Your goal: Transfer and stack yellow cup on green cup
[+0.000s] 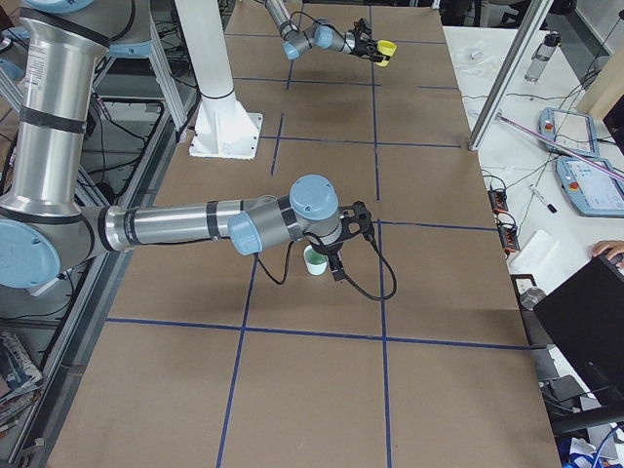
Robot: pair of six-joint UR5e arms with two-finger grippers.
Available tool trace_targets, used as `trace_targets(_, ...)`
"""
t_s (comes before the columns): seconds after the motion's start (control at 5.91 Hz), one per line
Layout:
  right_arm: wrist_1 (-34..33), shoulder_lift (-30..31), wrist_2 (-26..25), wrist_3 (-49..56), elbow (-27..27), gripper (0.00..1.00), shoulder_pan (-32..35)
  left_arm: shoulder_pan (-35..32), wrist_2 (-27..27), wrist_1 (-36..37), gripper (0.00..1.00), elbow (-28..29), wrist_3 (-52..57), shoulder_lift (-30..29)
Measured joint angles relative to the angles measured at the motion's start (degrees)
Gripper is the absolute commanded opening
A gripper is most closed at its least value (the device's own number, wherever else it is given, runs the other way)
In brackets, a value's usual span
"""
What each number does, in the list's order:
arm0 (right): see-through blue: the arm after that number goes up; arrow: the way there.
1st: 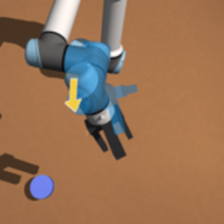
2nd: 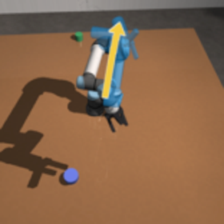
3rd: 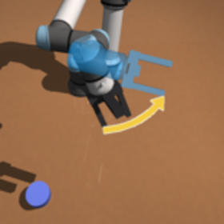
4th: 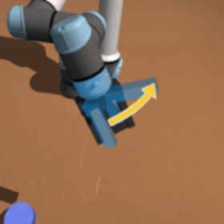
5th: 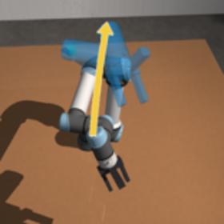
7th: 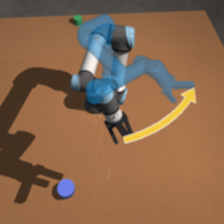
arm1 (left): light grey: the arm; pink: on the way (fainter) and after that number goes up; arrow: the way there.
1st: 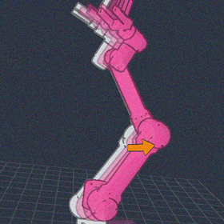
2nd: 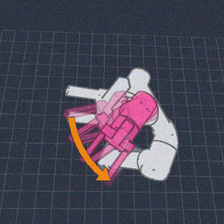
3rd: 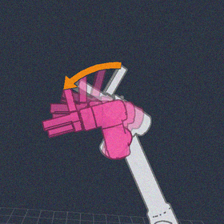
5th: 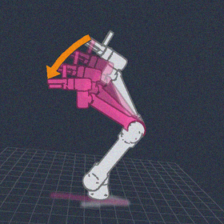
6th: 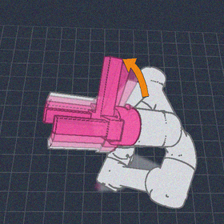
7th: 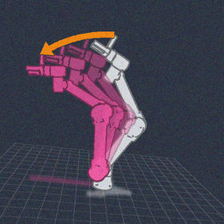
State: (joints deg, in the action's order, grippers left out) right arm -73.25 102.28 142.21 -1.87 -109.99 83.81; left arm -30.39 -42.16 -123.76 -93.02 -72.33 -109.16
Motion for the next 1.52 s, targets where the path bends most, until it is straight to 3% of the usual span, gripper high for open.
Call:
trace_targets(0.17, 0.9, -1.1, 0.0, 0.0, -0.5, 1.00, -1.2, 2.9, -2.2, -3.8, 0.28, 1.3, 8.6, -5.0)
trace_targets(0.51, 1.1, -4.8, -0.3, -2.1, -2.3, 1.00, -3.8, 5.2, -13.5, -14.0, 0.29, 1.8, 21.0, -9.5)
trace_targets(0.85, 0.7, -13.6, -2.6, -15.1, -2.4, 1.00, -11.0, 4.7, -27.6, -25.7, 0.31, 2.7, 37.8, -12.4)
trace_targets(1.19, -0.7, -24.3, -6.2, -32.0, -1.7, 1.00, -21.4, 4.4, -36.9, -33.4, 0.35, 5.4, 46.5, -15.0)
trace_targets(1.52, -12.9, -35.9, -9.5, -38.5, -1.2, 1.00, -27.9, 4.3, -41.7, -40.2, 0.45, 7.6, 49.3, -14.2)
